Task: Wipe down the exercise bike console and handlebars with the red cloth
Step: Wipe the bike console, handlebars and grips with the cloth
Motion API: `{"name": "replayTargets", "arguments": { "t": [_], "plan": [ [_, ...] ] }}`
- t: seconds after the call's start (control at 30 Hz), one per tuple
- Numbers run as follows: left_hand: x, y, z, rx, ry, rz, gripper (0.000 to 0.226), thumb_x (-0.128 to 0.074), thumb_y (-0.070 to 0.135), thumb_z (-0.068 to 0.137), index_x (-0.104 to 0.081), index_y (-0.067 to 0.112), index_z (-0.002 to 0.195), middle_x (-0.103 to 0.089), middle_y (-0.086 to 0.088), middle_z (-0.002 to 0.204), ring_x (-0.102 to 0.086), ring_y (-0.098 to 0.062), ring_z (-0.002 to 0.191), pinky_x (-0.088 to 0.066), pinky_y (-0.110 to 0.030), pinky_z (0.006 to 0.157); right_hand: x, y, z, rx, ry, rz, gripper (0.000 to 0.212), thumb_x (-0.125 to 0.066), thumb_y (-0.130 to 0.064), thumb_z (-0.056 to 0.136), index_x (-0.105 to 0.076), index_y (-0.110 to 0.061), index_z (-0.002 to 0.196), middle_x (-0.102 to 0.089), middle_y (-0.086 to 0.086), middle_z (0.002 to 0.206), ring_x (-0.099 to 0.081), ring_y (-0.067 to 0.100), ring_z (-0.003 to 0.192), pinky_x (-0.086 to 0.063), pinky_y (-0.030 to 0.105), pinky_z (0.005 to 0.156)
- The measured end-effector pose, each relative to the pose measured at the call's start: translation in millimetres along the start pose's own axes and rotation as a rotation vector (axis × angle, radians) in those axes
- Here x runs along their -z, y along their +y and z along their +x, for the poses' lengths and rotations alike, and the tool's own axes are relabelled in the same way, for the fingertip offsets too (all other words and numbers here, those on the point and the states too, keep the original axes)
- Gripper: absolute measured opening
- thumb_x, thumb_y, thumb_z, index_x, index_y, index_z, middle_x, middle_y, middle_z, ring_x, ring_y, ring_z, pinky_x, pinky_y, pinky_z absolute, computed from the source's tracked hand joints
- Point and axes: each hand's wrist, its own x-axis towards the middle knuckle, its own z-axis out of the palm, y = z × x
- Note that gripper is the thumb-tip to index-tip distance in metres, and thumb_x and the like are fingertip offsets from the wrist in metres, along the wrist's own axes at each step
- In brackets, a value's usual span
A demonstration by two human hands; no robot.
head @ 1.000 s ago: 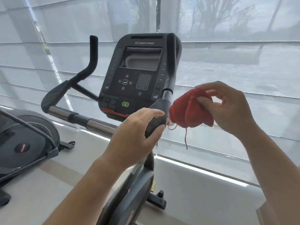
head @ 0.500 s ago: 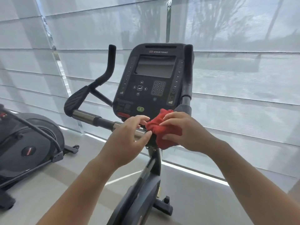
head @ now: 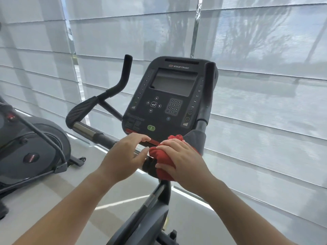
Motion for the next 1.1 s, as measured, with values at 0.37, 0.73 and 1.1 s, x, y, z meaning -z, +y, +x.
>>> {"name": "replayTargets", "arguments": {
  "t": [0.37,0.73,1.1],
  "plan": [
    [-13,-28,45,-0.073,-0.114,0.036,0.038,-0.038,0.041,0.087,-0.063,0.023,0.108,-0.064,0.009,0.105,-0.059,-0.010,0.098,-0.052,-0.032,0.081,-11,-12,-16,-0.195,0.245,-0.039,0.043,-0.038,-0.052,0.091,-0.055,-0.023,0.118,-0.057,-0.009,0.122,-0.046,0.011,0.117,-0.033,0.030,0.109],
    [-31,-41,64,-0.192,-0.170,-0.096,0.039,-0.032,0.046,0.090,-0.063,0.025,0.102,-0.063,0.007,0.098,-0.059,-0.014,0.089,-0.049,-0.034,0.077,-16,-30,9,-0.484,0.281,-0.092,0.048,-0.038,-0.053,0.086,-0.058,-0.021,0.116,-0.057,-0.007,0.124,-0.047,0.014,0.120,-0.034,0.033,0.107],
    [-35,-45,68,-0.216,-0.231,-0.111,0.026,-0.039,0.040,0.095,-0.060,0.027,0.101,-0.065,0.009,0.092,-0.060,-0.010,0.083,-0.052,-0.035,0.074,-21,-29,18,-0.590,0.264,-0.171,0.055,-0.037,-0.052,0.086,-0.053,-0.015,0.125,-0.050,-0.002,0.133,-0.039,0.017,0.128,-0.028,0.033,0.110]
  ]
}}
